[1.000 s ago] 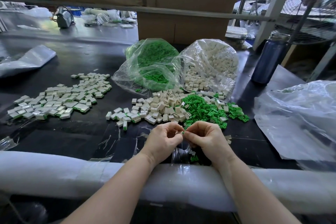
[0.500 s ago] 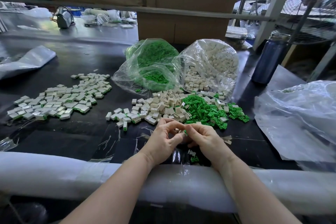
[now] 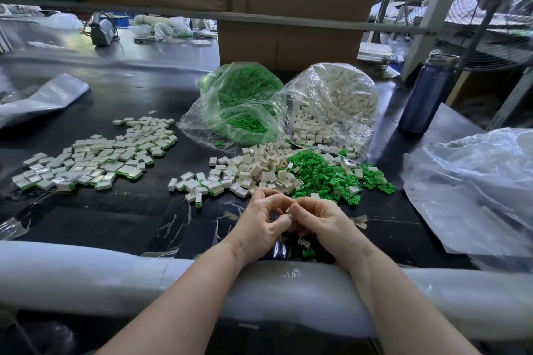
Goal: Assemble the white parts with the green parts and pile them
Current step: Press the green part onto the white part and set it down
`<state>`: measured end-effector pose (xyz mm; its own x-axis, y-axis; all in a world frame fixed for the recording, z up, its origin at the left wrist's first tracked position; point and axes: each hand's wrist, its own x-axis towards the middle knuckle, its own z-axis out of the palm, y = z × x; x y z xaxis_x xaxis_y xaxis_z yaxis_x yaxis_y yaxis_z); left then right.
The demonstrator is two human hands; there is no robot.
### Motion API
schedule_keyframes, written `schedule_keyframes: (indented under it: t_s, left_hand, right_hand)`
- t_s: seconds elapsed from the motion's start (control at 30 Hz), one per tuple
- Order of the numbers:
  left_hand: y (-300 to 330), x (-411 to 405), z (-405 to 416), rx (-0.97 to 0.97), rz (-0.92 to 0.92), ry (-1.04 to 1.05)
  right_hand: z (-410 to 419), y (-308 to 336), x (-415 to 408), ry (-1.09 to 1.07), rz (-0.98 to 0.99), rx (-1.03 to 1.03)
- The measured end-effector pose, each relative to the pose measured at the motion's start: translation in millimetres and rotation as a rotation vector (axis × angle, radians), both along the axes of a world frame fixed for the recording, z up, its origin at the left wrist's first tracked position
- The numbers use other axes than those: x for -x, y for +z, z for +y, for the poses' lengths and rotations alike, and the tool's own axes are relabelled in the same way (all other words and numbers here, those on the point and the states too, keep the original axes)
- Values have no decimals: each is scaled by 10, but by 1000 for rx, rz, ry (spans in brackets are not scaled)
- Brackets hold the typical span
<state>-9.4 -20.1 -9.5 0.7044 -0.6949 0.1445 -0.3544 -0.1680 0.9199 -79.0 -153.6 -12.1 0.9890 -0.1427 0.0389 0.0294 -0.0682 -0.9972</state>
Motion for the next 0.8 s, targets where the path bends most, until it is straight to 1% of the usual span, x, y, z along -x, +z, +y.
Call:
schedule_keyframes:
  t_s: [0.43,0.6,0.8]
  left_hand:
    - [32,24,4,-34,-20,-14]
    - [36,32,1,-23,9,-9]
    - [28,27,-2,-51,-24,-22]
  right_hand:
    - [-6,-15,-12,-25,19,-34]
    - [-12,-28,-22,-10,10,-42]
    - [-34,-47,-19,-1,23,-74]
